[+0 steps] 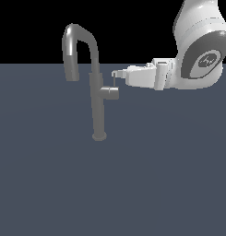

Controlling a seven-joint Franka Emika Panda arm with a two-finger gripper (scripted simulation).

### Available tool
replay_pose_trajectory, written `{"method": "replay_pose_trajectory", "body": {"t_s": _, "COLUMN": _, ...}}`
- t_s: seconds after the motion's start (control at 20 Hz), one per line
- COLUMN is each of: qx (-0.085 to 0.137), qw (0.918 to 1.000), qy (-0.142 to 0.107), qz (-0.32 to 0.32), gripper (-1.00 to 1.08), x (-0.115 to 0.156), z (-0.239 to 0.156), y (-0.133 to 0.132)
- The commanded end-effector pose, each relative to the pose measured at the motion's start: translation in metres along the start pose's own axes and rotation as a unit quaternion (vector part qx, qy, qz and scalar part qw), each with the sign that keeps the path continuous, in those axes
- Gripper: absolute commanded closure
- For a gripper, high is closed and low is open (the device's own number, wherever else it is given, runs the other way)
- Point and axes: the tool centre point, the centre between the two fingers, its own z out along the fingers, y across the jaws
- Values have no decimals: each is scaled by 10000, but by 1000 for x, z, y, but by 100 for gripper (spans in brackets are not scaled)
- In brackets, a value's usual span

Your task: Turn on the faucet by rotating a designated handle.

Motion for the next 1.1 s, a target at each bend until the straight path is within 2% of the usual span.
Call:
{"method": "replay_pose_trajectory", "body": {"t_s": 0.0, "qx": -26, "qw": 10000, "qy": -15, "qz": 20, "gripper": 108, "x": 0, "z": 0, "y": 11}}
{"method": "replay_pose_trajectory", "body": {"t_s": 0.3, "qx": -32, "qw": 10000, "qy": -19, "qz": 18, "gripper": 108, "x": -1, "z": 0, "y": 31}}
{"method": "replay_pose_trajectory", "body": {"t_s": 0.4, "qx": -2, "qw": 10000, "qy": -3, "qz": -38, "gripper": 108, "x": -4, "z": 0, "y": 23}}
{"method": "replay_pose_trajectory", "body": {"t_s": 0.85, "qx": -33, "qw": 10000, "qy": -19, "qz": 17, "gripper": 108, "x": 17, "z": 0, "y": 60}}
{"method": "replay_pose_trajectory", "body": {"t_s": 0.9, "qx": -33, "qw": 10000, "qy": -19, "qz": 17, "gripper": 108, "x": 17, "z": 0, "y": 60}}
{"method": "replay_pose_trajectory", "body": {"t_s": 0.95, "qx": -14, "qw": 10000, "qy": -19, "qz": -93, "gripper": 108, "x": 6, "z": -1, "y": 51}}
{"method": "replay_pose_trajectory", "body": {"t_s": 1.05, "qx": -20, "qw": 10000, "qy": -19, "qz": -61, "gripper": 108, "x": 17, "z": -1, "y": 58}}
